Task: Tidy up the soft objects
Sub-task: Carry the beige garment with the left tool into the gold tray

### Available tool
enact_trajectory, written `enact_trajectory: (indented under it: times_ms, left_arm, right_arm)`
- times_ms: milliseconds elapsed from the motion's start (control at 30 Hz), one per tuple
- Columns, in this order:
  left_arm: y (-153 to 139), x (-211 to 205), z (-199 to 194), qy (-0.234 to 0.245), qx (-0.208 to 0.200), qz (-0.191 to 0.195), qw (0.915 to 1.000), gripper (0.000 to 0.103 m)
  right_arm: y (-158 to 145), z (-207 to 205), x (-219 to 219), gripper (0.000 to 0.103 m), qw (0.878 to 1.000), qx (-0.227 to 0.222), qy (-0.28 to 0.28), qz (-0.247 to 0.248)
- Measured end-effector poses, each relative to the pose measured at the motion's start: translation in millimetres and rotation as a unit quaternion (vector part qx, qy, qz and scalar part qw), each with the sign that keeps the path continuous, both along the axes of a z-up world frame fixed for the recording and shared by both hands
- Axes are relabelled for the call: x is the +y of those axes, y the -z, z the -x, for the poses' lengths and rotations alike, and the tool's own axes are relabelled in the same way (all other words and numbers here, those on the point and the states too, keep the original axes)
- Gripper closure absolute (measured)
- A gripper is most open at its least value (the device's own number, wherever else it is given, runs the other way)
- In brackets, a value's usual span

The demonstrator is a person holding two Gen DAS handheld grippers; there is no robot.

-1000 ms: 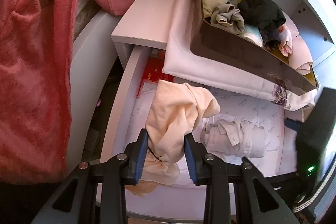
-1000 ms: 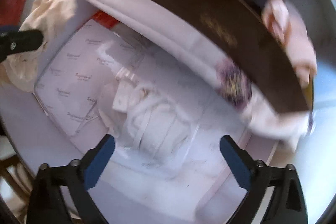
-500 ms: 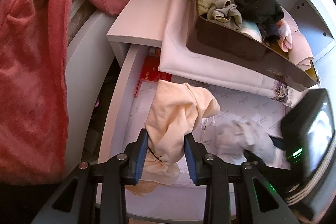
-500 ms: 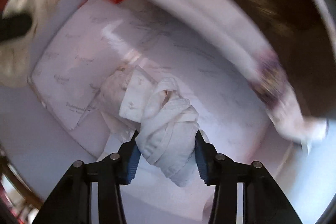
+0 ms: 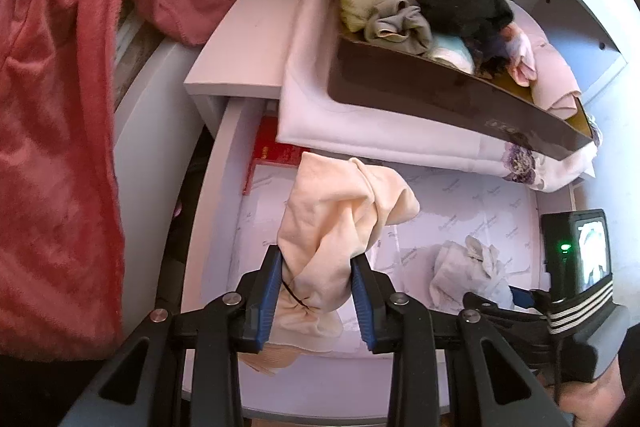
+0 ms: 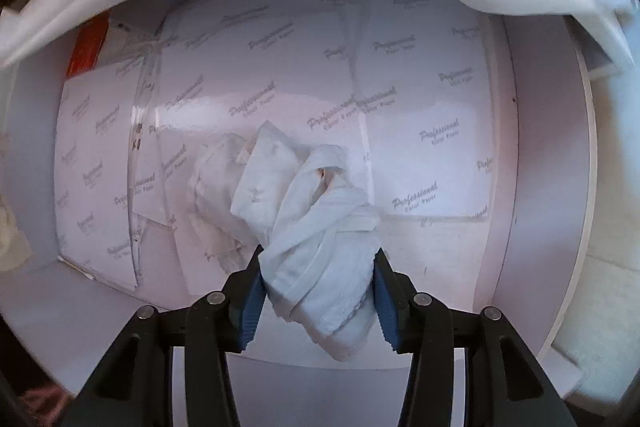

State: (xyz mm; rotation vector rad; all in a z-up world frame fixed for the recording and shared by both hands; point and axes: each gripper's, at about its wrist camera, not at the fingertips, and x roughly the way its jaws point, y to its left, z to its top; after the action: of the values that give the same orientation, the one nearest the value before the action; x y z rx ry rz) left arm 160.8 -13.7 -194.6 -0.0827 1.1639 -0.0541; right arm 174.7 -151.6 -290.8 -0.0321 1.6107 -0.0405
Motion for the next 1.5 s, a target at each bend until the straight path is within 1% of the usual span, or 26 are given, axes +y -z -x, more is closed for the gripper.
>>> enact_trajectory:
  times_ms: [67, 133, 233, 367, 433, 533, 567, 600, 633, 700, 767, 867, 1000, 1067, 1167, 1233, 1300, 1500]
  left_arm:
    - [-4, -2, 3, 0.006, -0.007, -0.002, 0.9999, 0.07]
    - [-9, -1, 5, 0.009, -0.014, 0.008, 0.9998, 0.07]
    - [-20, 0, 8, 0.01, -0.028, 0.03, 0.9991, 0.07]
    - [-50, 2, 14, 0.011, -0.065, 0.068, 0.9955, 0.07]
    - [-64, -1, 11, 0.013, -0.08, 0.078, 0.9937, 0.07]
    - [-95, -2, -1, 0.01, -0.105, 0.105, 0.9889, 0.07]
    - [-103, -2, -6, 0.011, -0.112, 0.11, 0.9875, 0.07]
    - [-112, -4, -15, 0.011, -0.119, 0.117, 0.9859, 0.07]
    - [-117, -5, -22, 0.01, -0.122, 0.123, 0.9849, 0.07]
    - [-125, -8, -42, 0.003, -0.119, 0.135, 0.9838, 0.07]
    - [-128, -11, -58, -0.005, -0.123, 0.138, 0.9827, 0.07]
    - [-123, -16, -82, -0.009, -0.124, 0.148, 0.9812, 0.07]
    - [-101, -25, -105, -0.011, -0.104, 0.156, 0.9823, 0.07]
    - [-89, -30, -110, -0.011, -0.093, 0.152, 0.984, 0.07]
    - [-71, -38, -119, -0.001, -0.079, 0.136, 0.9876, 0.07]
    - [-64, -42, -122, 0.007, -0.074, 0.125, 0.9894, 0.069]
    - [-59, -45, -125, 0.015, -0.074, 0.12, 0.9899, 0.064]
    - [-49, -49, -133, 0.041, -0.067, 0.105, 0.9914, 0.055]
  right_arm:
    - [-2, 3, 2, 0.051, 1.0, 0.0, -0.004, 0.002]
    - [-1, 4, 4, 0.05, 1.0, 0.0, -0.009, 0.007]
    - [13, 10, 14, 0.049, 1.0, 0.0, -0.022, 0.017]
    - [17, 15, 21, 0.049, 0.999, -0.001, -0.027, 0.025]
    - [15, 15, 21, 0.049, 0.999, -0.002, -0.031, 0.026]
    - [13, 17, 23, 0.049, 0.999, -0.003, -0.031, 0.026]
    - [28, 11, 23, 0.049, 0.999, -0.004, -0.031, 0.025]
    - [29, 11, 24, 0.049, 0.999, -0.004, -0.032, 0.025]
    - [22, 14, 21, 0.049, 0.999, -0.004, -0.033, 0.025]
    - [21, 14, 19, 0.049, 0.999, -0.005, -0.032, 0.024]
    - [14, 14, 14, 0.049, 0.999, -0.005, -0.033, 0.024]
    - [15, 15, 16, 0.049, 0.999, -0.006, -0.037, 0.024]
    - [13, 16, 18, 0.049, 0.999, -0.006, -0.041, 0.025]
    - [15, 16, 20, 0.049, 0.999, -0.006, -0.043, 0.025]
    - [15, 17, 22, 0.049, 0.999, -0.007, -0.045, 0.025]
    - [15, 17, 23, 0.049, 0.999, -0.007, -0.046, 0.024]
    - [14, 17, 24, 0.049, 0.999, -0.007, -0.046, 0.024]
    - [11, 18, 24, 0.049, 0.999, -0.007, -0.048, 0.025]
